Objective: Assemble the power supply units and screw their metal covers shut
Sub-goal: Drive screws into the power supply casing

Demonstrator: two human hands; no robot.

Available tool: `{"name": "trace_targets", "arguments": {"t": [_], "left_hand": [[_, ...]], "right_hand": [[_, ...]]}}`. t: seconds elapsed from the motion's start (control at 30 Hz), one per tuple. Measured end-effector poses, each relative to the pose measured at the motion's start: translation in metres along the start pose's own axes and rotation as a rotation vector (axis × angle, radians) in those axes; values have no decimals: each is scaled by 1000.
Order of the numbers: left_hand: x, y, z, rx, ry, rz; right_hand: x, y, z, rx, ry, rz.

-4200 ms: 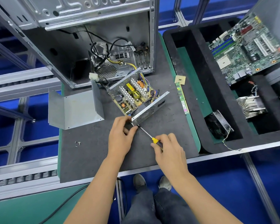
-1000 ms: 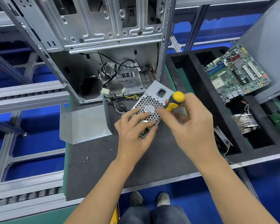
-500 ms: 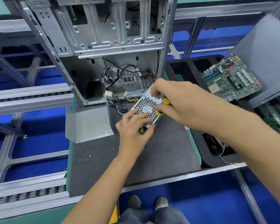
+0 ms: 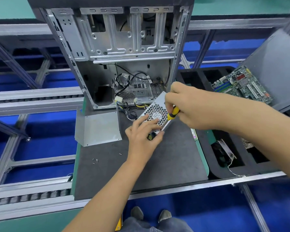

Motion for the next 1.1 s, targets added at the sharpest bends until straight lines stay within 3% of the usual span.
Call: {"name": "trace_targets", "arguments": {"t": [0.2,0.33,0.5,0.63,0.87,1.0,1.1], "left_hand": [[2,3,6,25,15,34],[1,2,6,53,15,33],[2,2,8,89,23,25],[1,2,8,90,32,37],[0,2,6,80,28,33],[0,2,6,82,29,37],[-1,2,7,83,18,35]], "right_hand": [[-1,0,5,72,281,7],[4,5,7,65,76,40],[3,4,10,85,304,60],[-5,4,13,185,333,161],[-1,8,20,58,271,-131],[-1,7,11,75,151,-115],[1,6,10,77,202,-133]]}}
Point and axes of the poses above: each hand's wrist, its own y-axis away from the middle knuckle, its own z-axis out of the palm, x = y × z, the point moved 2 cm from there along -y, towards the middle knuckle, and after that the axes turned 15 degrees about -y, right-handed, at the moved point
